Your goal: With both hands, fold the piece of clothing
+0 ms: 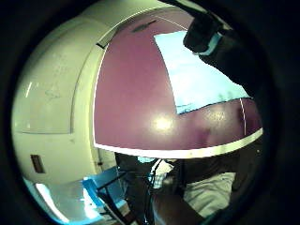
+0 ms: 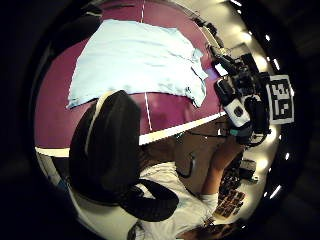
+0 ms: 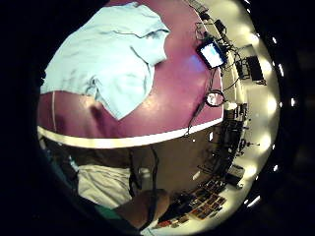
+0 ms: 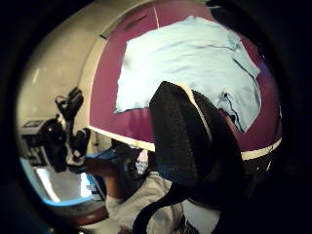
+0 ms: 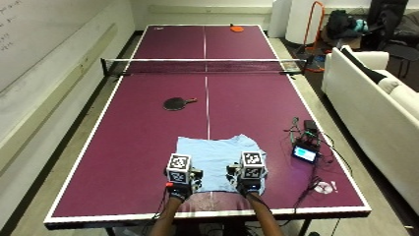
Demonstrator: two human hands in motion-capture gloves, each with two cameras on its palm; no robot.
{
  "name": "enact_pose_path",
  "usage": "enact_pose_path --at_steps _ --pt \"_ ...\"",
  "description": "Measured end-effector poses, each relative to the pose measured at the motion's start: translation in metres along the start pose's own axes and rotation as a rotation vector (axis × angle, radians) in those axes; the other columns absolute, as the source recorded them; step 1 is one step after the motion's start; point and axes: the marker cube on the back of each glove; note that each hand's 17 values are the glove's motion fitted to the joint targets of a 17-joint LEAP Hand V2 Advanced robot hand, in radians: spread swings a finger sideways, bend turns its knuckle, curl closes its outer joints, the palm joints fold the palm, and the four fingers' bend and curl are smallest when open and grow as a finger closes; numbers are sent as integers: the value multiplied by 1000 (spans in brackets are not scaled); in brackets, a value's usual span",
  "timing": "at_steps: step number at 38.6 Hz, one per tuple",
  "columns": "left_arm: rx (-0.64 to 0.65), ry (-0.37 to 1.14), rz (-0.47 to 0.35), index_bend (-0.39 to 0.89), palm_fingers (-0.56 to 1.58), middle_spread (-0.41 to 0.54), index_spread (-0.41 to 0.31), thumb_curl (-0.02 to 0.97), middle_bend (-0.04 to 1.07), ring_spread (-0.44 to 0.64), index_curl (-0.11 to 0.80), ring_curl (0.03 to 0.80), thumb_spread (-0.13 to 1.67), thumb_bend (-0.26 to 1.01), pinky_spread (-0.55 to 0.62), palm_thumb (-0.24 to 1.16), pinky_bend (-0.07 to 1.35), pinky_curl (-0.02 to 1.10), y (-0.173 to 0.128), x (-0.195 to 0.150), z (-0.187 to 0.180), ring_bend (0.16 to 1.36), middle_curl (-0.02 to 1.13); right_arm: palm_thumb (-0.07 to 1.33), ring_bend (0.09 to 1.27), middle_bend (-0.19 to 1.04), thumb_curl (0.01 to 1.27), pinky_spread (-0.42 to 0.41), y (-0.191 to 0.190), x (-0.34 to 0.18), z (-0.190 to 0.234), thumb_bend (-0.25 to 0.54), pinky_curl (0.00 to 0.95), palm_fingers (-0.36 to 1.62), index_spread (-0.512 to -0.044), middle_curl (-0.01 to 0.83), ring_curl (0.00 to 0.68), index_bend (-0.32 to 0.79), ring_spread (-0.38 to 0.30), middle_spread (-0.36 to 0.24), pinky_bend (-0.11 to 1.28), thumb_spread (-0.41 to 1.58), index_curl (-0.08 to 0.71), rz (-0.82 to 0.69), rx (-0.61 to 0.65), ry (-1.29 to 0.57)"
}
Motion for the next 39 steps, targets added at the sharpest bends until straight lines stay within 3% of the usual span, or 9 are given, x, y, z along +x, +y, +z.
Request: enact_pose_path --at_steps 6,13,18,25,34,36,39 --pt "-4 6 4 221 546 3 -105 45 156 99 147 180 780 102 218 170 370 164 6 6 -5 484 121 339 226 244 70 184 10 2 -12 230 134 330 -275 123 91 230 69 -35 309 796 151 -9 12 -12" --pt "-5 -3 5 200 516 11 -122 78 149 122 215 223 1028 78 269 161 372 217 13 12 -9 503 163 356 218 232 102 227 24 6 -24 229 181 315 -335 178 126 196 91 -42 298 1079 211 3 -21 11" --pt "-15 -11 12 183 500 14 -127 100 149 137 250 239 1123 61 286 160 372 241 14 10 -4 512 181 360 219 220 118 242 31 5 -24 215 207 302 -351 207 146 171 103 -45 294 1184 235 -26 -51 -12" --pt "-66 -19 -5 171 484 20 -131 126 153 147 283 253 1188 34 296 158 377 271 11 1 20 519 203 368 220 209 142 252 15 20 19 185 239 284 -361 242 168 152 117 -39 308 1247 254 -42 -57 -33" --pt "-173 -44 -63 155 464 20 -120 169 154 144 302 272 1176 8 281 197 396 303 -7 -22 81 538 226 391 265 196 171 244 14 33 61 145 281 303 -357 272 204 125 108 -43 362 1259 255 6 -83 -50" --pt "-178 -51 -77 150 465 19 -117 178 152 135 304 278 1171 4 273 210 398 307 -4 -25 83 552 228 401 279 200 179 238 30 27 50 138 289 300 -350 280 212 111 101 -44 374 1256 250 15 -110 -68" --pt "-193 -78 -112 151 462 18 -115 189 153 127 309 283 1168 -1 259 228 403 316 20 -24 59 559 234 419 293 204 192 236 59 15 27 128 300 299 -348 291 222 106 97 -45 392 1249 244 10 -181 -101"
